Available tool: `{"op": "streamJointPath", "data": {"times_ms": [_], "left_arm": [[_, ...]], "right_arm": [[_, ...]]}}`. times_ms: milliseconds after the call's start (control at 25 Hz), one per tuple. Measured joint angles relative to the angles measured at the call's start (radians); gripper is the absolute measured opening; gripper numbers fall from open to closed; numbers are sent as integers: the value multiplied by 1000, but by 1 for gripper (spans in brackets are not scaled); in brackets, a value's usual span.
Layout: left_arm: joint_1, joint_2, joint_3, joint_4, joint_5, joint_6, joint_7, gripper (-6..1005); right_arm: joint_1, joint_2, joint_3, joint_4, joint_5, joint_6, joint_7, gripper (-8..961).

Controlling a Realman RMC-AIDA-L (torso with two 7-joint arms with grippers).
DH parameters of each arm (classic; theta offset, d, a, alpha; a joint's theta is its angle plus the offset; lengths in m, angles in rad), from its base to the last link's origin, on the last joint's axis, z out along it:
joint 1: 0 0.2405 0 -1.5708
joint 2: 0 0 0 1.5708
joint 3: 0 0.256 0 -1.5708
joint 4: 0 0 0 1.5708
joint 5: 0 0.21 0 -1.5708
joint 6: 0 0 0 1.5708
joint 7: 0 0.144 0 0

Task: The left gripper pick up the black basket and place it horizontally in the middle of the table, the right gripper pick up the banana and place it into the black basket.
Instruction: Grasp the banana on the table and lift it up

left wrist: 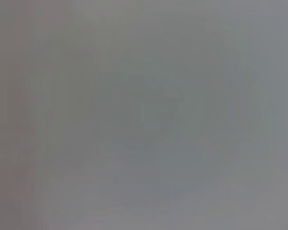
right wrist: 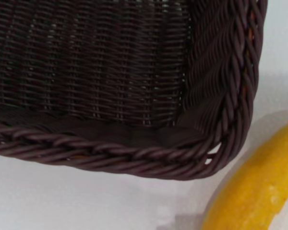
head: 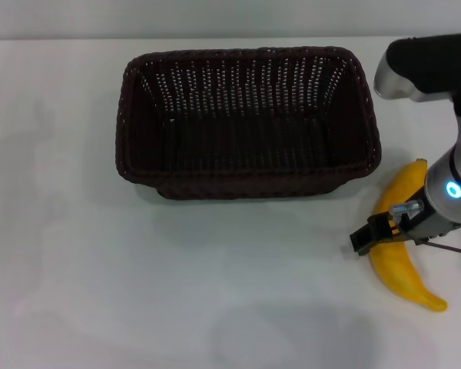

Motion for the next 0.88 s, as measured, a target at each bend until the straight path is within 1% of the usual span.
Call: {"op": "streamJointPath", "data": {"times_ms": [280,640,880], "left_arm": [[2,-3,2,0,0,0,-2,725],[-2,-3,20,-7,0,3,-3,728],[-11,0,24,-11,0,7,-3,730]], "right_arm": [[0,1,-11,20,2,-13,-1,826],[-1,0,-29,87,15,-86,-15,825],[4,0,-36,125,16,-105,-24,825]]}}
